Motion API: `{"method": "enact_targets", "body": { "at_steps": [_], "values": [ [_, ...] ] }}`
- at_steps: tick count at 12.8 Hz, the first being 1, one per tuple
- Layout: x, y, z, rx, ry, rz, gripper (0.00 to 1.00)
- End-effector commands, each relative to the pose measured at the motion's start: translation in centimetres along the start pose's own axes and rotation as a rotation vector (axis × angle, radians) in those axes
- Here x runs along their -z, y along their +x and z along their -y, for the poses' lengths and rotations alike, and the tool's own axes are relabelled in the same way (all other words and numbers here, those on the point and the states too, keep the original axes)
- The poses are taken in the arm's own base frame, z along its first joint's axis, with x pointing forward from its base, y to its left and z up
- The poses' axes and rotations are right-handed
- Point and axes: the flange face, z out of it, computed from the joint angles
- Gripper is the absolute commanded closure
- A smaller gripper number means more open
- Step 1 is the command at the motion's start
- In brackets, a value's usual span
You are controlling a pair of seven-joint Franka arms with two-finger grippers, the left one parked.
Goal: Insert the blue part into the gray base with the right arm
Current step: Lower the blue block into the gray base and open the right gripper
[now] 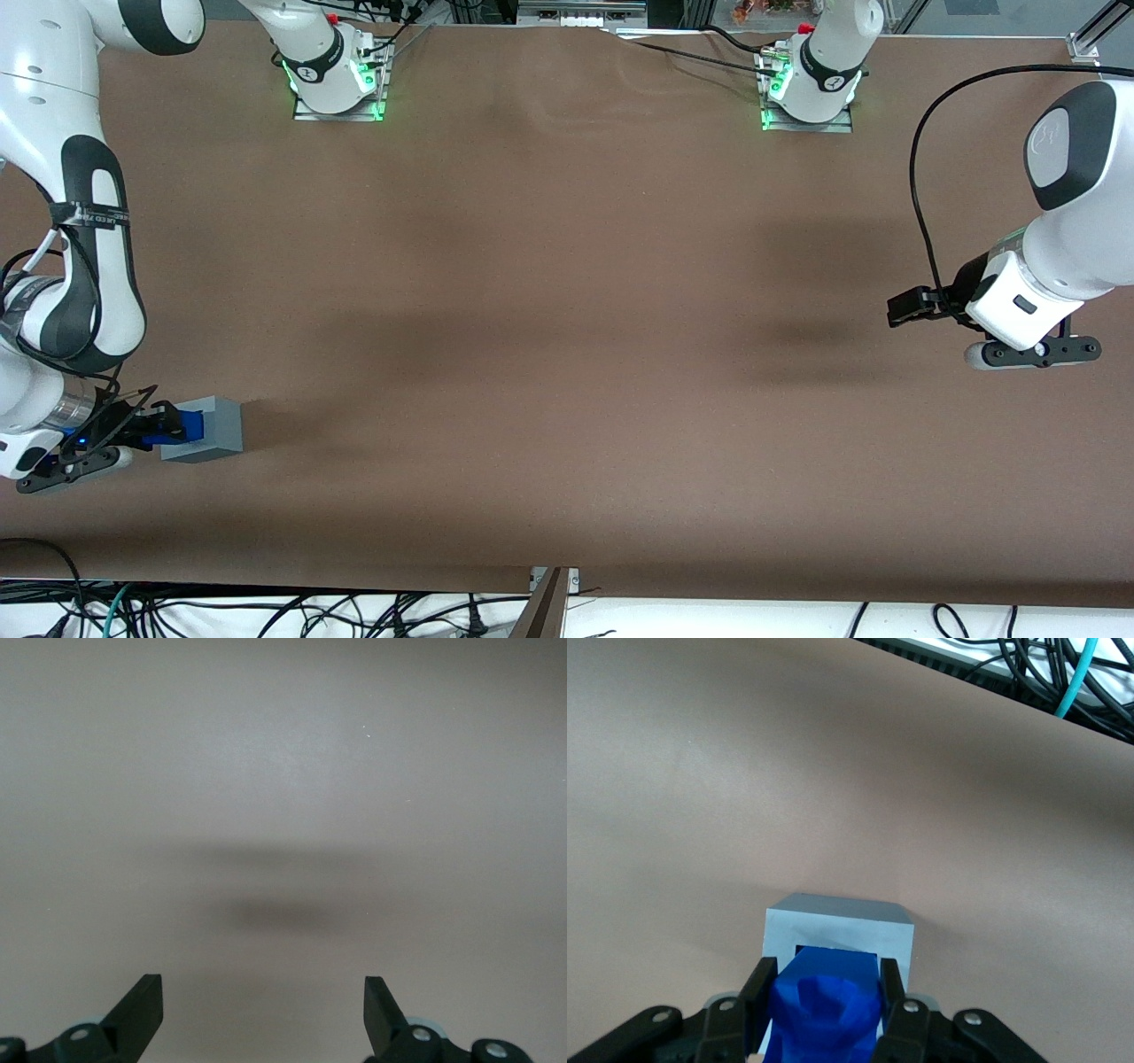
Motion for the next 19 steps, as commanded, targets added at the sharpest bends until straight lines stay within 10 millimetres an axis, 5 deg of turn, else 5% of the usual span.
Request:
{"method": "enact_targets", "body": {
  "at_steps": [1,7,8,10,15,19],
  "values": [
    [0.0,-0.1,-0.5,-0.018,0.011,-0.021,0.78],
    [-0.2,0.1,0.0,-0.070,0.041,-0.033,0.77],
    [-0.2,0.0,-0.2,-0.069,0.039,-0.033,0.68],
    [-0.1,0.0,-0.2,-0.070,0.040,-0.035,0.00],
    [3.2,0.5,1.4,-0.061,0.068,-0.006,0.00],
    [12.0,0.6,5.8,-0.223,0.102,0.063,0.00]
  ]
}}
